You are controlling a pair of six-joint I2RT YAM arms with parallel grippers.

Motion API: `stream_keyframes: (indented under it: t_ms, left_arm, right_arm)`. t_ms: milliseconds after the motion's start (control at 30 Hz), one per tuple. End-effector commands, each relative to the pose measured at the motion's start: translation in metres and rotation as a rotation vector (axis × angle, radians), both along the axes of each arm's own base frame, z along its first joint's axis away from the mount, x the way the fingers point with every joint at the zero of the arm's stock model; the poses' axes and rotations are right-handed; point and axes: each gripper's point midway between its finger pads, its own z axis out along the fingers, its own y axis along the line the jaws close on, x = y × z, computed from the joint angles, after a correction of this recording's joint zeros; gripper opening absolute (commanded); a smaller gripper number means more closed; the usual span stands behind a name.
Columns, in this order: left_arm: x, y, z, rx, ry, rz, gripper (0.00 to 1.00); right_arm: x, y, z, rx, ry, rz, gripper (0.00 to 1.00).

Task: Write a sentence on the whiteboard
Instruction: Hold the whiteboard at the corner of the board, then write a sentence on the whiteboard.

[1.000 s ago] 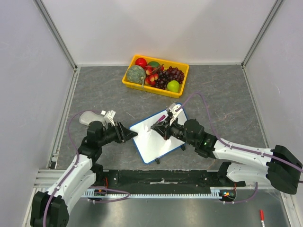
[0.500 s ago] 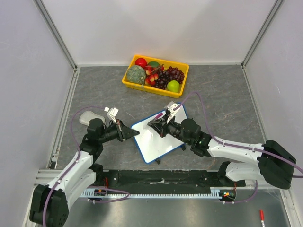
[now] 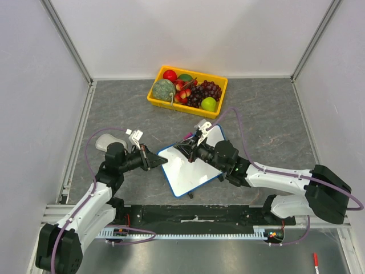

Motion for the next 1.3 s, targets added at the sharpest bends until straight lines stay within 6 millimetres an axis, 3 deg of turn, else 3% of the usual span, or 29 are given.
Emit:
stream_keyframes:
  t_ms: [0, 567, 1100, 1267]
  left_arm:
    - [0.011, 0.009, -0.013, 0.092, -0.047, 0.037, 0.02]
    - [0.013, 0.009, -0.015, 0.100, -0.038, 0.038, 0.02]
    - [0.013, 0.009, -0.017, 0.106, -0.030, 0.039, 0.02]
    - [0.014, 0.010, -0.019, 0.109, -0.024, 0.039, 0.02]
  right_arm:
    - [0.007, 0.013, 0.031, 0.070, -0.059, -0.007, 0.00]
    - [0.017, -0.002, -0.008, -0.021, -0.001, -0.106, 0.00]
    - [0.022, -0.018, -0.012, -0.061, 0.010, -0.181, 0.00]
    - [0.018, -0.019, 0.000, -0.021, 0.007, -0.163, 0.00]
